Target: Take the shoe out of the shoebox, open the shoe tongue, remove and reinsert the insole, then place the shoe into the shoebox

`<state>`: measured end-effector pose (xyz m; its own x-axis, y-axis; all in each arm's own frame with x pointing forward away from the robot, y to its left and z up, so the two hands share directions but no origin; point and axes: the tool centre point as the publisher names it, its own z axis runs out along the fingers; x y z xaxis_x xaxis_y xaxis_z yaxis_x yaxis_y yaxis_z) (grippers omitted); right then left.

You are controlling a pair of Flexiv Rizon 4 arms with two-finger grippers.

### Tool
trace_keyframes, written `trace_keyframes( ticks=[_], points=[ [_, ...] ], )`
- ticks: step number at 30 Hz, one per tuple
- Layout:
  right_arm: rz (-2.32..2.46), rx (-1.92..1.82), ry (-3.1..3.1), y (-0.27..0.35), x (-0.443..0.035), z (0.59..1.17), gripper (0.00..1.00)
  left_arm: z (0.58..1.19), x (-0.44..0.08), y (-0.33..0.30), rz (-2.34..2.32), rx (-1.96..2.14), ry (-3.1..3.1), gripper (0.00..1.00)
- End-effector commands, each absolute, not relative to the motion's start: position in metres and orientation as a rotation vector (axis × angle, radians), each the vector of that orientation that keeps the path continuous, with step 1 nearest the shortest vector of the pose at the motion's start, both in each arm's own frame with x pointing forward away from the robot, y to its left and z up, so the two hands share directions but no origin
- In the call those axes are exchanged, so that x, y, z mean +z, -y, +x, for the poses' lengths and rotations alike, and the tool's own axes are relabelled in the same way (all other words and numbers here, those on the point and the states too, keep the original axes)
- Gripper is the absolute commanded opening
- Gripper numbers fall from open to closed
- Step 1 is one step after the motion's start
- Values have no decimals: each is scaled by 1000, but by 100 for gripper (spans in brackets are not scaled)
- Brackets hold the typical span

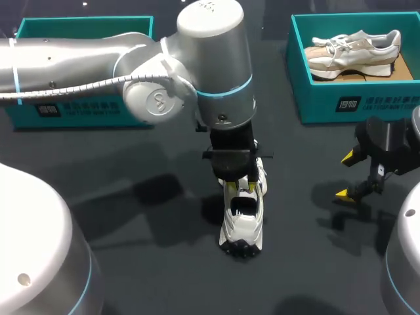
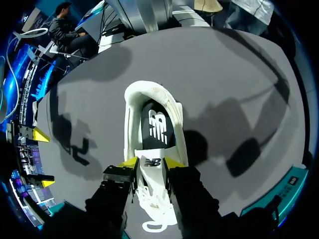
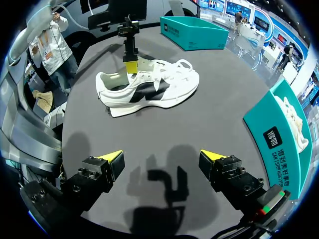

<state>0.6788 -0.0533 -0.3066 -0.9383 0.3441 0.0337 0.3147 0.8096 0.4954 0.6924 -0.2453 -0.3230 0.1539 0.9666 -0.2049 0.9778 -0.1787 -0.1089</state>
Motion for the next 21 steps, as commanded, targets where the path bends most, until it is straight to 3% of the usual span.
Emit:
trace_keyframes(
  ticks=[1, 8, 16, 17, 18, 20, 21],
  points=[
    [537, 783, -2932, 53, -306, 677, 100, 684, -322, 241, 2344, -325, -1978, 30],
    [537, 783, -2932, 53, -306, 677, 100, 682, -341, 247, 2378, -345, -2006, 33],
    [537, 783, -2932, 53, -306, 677, 100, 672, -297, 226, 2278, -344, -2033, 43],
    [537, 783, -2932, 53, -306, 677, 100, 670, -292, 224, 2246, -339, -2079, 49],
    [537, 783, -2932, 53, -306, 677, 100, 666, -286, 222, 2168, -351, -2153, 75],
    [537, 783, -2932, 53, -306, 677, 100, 662, -276, 217, 2022, -337, -2319, 100],
    [537, 783, -2932, 53, -306, 677, 100, 659, -270, 214, 2006, -328, -2343, 100]
  ],
)
